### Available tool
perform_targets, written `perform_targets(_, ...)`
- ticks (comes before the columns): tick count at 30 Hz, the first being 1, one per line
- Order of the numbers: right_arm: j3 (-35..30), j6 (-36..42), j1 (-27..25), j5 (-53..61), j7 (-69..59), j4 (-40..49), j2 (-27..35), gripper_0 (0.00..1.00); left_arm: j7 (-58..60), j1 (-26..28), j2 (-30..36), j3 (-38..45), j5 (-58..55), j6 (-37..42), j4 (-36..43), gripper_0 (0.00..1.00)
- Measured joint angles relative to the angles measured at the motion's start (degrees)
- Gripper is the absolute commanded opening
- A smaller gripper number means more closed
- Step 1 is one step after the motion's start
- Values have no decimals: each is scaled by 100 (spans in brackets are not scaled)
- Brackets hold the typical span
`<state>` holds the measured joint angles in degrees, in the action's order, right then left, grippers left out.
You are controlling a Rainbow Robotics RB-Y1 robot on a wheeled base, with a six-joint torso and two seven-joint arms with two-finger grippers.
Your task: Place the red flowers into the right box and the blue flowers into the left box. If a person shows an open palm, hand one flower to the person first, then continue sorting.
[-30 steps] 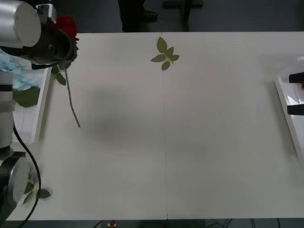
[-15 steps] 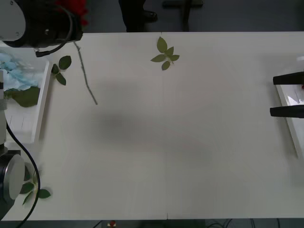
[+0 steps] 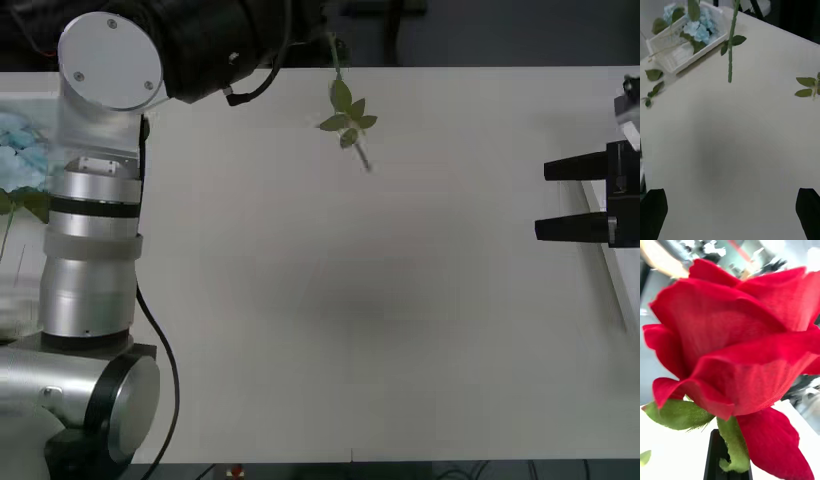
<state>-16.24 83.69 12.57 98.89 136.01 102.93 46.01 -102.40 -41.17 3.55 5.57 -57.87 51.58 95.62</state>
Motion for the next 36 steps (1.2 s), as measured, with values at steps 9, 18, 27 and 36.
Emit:
perform_targets(9,655,-559,136,-191,-1426,111,-467,100,-1274,0,-475,-255,-1054,-619,-523,0)
perform_targets(18,1072,-714,803,-817,-2297,111,-1106,100,-1448,0,-475,-254,-1174,-638,-781,0)
perform_targets(27,1073,-714,1327,-1731,-2542,101,-1582,100,-1448,1,-475,-254,-1459,-638,-781,0)
perform_targets(36,1479,-1084,1555,-1907,-2542,-108,-1677,1,-1448,2,-475,-255,-1473,-638,-781,0)
